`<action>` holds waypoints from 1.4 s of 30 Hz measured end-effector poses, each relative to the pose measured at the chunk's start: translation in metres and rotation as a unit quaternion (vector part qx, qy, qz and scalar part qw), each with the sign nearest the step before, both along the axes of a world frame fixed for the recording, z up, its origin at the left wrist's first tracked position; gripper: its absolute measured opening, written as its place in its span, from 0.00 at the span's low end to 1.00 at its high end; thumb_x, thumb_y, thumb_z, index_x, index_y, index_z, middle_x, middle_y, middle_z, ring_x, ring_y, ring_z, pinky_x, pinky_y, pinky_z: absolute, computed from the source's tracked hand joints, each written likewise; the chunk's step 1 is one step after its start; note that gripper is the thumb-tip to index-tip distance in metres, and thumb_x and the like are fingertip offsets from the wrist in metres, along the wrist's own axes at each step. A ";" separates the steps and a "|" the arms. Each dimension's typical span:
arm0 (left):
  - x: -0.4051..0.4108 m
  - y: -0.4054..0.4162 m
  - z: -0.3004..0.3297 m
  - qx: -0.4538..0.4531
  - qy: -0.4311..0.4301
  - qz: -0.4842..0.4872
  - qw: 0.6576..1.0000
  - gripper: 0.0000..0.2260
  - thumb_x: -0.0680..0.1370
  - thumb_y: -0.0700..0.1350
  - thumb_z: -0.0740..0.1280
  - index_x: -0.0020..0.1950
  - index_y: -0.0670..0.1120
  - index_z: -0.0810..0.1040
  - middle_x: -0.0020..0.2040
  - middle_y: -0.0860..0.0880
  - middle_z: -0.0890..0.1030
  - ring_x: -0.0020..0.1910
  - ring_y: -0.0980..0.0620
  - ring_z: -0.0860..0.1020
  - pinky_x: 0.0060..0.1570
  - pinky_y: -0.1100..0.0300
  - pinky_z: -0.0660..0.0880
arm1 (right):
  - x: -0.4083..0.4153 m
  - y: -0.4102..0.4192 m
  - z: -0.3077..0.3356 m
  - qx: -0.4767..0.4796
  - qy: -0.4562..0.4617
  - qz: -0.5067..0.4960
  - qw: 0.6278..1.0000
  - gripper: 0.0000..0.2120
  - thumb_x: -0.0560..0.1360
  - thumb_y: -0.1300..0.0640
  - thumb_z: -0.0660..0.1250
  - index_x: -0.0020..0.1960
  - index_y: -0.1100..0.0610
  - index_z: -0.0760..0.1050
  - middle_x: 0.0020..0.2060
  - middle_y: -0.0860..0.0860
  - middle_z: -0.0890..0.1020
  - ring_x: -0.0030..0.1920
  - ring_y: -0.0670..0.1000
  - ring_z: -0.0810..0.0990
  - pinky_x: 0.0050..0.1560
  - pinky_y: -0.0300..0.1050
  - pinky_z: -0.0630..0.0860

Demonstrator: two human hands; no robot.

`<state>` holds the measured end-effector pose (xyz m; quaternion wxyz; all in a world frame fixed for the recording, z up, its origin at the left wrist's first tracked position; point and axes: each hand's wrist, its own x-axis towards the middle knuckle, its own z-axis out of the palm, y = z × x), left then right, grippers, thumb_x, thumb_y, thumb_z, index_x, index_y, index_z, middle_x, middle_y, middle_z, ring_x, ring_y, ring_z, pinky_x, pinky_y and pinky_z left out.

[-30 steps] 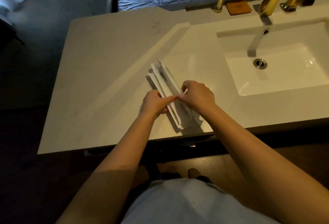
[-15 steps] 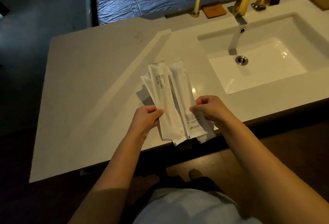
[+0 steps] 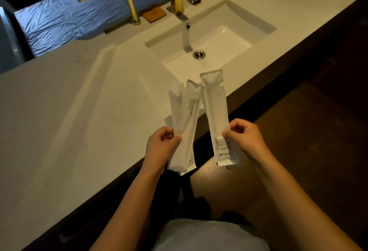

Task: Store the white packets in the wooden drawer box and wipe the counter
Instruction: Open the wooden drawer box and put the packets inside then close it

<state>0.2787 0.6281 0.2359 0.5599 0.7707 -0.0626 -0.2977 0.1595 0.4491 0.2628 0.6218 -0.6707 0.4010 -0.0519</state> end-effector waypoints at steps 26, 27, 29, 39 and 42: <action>-0.263 -0.170 -0.111 0.209 -0.127 -0.257 0.935 0.07 0.74 0.35 0.67 0.38 0.46 0.76 0.38 0.47 0.77 0.39 0.50 0.75 0.38 0.61 0.71 | -0.442 -0.089 -0.162 0.088 0.203 -0.353 0.909 0.11 0.71 0.66 0.69 0.33 0.54 0.73 0.32 0.51 0.80 0.36 0.54 0.79 0.38 0.44 0.74; -0.264 -0.180 -0.113 0.217 -0.122 -0.252 0.935 0.07 0.74 0.35 0.67 0.38 0.45 0.75 0.37 0.46 0.77 0.39 0.50 0.75 0.38 0.59 0.71 | -0.446 -0.100 -0.163 0.086 0.200 -0.358 0.908 0.11 0.71 0.65 0.69 0.34 0.54 0.73 0.32 0.51 0.80 0.35 0.53 0.80 0.36 0.43 0.74; -0.266 -0.203 -0.120 0.228 -0.109 -0.252 0.934 0.07 0.74 0.35 0.67 0.38 0.45 0.75 0.38 0.45 0.78 0.39 0.49 0.75 0.41 0.56 0.71 | -0.453 -0.122 -0.165 0.076 0.205 -0.366 0.905 0.10 0.71 0.64 0.69 0.34 0.55 0.73 0.32 0.51 0.80 0.34 0.52 0.80 0.32 0.41 0.73; -0.277 -0.373 -0.131 0.218 -0.115 -0.262 0.933 0.03 0.76 0.37 0.65 0.43 0.39 0.75 0.39 0.44 0.76 0.40 0.46 0.74 0.45 0.53 0.72 | -0.488 -0.244 -0.165 0.040 0.288 -0.362 0.886 0.13 0.72 0.65 0.66 0.32 0.54 0.71 0.35 0.55 0.79 0.36 0.53 0.77 0.33 0.37 0.68; -0.274 -0.440 -0.123 0.210 -0.124 -0.298 0.923 0.02 0.75 0.37 0.65 0.44 0.38 0.75 0.39 0.45 0.76 0.41 0.46 0.74 0.45 0.54 0.71 | -0.498 -0.288 -0.162 0.032 0.310 -0.339 0.888 0.07 0.73 0.65 0.65 0.37 0.60 0.74 0.37 0.58 0.80 0.37 0.54 0.78 0.33 0.39 0.71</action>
